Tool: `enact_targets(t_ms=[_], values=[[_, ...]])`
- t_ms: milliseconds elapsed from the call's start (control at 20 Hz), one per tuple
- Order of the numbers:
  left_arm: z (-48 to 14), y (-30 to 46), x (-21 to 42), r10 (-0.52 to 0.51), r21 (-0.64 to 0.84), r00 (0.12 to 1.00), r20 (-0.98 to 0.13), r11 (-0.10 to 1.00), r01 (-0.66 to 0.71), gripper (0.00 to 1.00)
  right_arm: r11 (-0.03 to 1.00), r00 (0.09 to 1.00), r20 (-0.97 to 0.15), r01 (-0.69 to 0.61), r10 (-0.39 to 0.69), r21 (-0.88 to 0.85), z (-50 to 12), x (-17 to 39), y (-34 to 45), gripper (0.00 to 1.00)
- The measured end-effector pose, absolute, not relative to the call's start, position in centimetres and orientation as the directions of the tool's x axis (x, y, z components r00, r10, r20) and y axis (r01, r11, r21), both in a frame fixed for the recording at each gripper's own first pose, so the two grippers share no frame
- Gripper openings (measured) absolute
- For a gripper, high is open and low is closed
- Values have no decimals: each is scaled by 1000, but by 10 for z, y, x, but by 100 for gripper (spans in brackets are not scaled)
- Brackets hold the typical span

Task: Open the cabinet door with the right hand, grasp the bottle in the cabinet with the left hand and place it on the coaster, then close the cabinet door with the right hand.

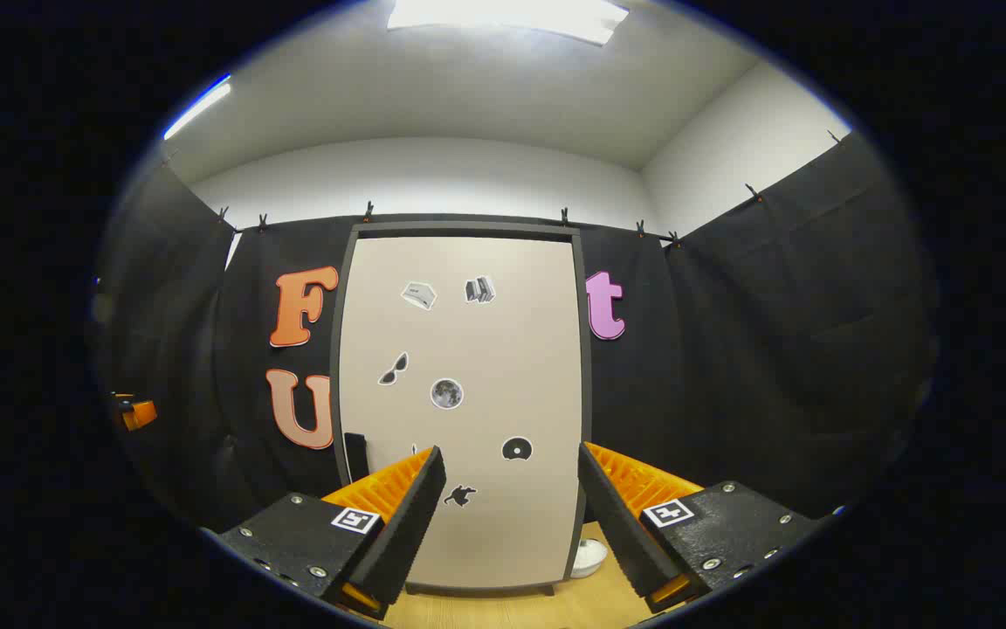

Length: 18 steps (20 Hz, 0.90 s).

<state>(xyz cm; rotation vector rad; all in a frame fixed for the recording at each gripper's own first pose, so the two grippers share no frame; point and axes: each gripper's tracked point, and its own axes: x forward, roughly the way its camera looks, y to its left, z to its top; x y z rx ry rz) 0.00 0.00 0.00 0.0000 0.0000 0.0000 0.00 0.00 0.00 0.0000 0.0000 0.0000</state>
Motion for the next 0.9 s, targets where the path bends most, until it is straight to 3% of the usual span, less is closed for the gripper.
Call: enact_targets(t_ms=[900], values=[[5, 11, -3, 23, 87, 999, 35, 996, -26, 98, 999, 997, -65, -37, 38, 14, -22, 3, 41, 94]])
